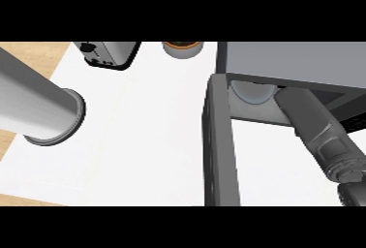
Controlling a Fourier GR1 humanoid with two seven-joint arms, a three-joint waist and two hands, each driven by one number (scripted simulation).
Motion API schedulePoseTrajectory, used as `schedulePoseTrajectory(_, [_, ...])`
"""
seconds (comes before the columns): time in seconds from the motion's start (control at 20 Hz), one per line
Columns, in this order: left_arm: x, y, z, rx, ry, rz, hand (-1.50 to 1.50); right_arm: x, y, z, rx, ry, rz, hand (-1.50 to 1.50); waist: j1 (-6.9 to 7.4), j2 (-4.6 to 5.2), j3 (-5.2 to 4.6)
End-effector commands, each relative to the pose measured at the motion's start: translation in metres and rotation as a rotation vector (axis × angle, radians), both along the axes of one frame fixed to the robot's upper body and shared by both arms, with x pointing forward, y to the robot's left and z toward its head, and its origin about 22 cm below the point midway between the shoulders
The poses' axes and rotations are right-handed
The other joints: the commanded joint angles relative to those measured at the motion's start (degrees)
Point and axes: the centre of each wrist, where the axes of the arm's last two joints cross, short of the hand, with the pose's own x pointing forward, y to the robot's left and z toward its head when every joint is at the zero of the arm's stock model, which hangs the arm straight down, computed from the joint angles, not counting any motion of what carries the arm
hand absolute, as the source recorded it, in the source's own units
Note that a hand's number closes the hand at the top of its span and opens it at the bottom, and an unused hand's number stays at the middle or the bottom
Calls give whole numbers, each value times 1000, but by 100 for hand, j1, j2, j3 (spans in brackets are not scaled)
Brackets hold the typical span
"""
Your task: Pick up the milk, place it into the microwave and close the microwave
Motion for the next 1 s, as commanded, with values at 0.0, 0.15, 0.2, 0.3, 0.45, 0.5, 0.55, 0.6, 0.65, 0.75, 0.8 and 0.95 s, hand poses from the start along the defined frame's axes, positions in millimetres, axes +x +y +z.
schedulePoseTrajectory(0.0, [6,-5,-1,10,21,-49,-150,1,18,-1,16,3,81,-150,-12,-29,6])
schedulePoseTrajectory(0.15, [12,-8,-8,10,29,-80,-150,4,11,7,26,9,158,-150,-21,1,5])
schedulePoseTrajectory(0.2, [12,-9,-4,24,30,-106,-150,5,10,9,59,5,157,-150,-23,-16,11])
schedulePoseTrajectory(0.3, [19,-7,-8,19,20,-106,-150,3,18,3,84,26,203,-150,-42,-5,5])
schedulePoseTrajectory(0.45, [23,-15,-7,33,15,-155,-150,2,21,1,186,54,231,-150,-95,-39,7])
schedulePoseTrajectory(0.5, [23,-16,-4,25,7,-179,-150,2,17,2,204,46,266,-150,-117,-70,10])
schedulePoseTrajectory(0.55, [21,-14,-13,11,34,-179,-150,1,12,1,230,32,277,-150,-133,-76,5])
schedulePoseTrajectory(0.6, [27,-17,-11,17,27,-212,-150,4,24,5,267,50,296,-150,-198,-112,-2])
schedulePoseTrajectory(0.65, [32,-19,-14,25,32,-230,-150,1,32,-3,283,60,320,-150,-238,-112,-5])
schedulePoseTrajectory(0.75, [33,-23,-10,37,30,-241,-150,-2,15,-6,348,53,353,-150,-285,-124,4])
schedulePoseTrajectory(0.8, [36,-30,-12,25,29,-259,-150,1,32,-3,381,47,356,-150,-255,-122,1])
schedulePoseTrajectory(0.95, [32,-34,-13,1,15,-282,-150,-6,15,-15,477,81,391,-150,-330,-189,-4])
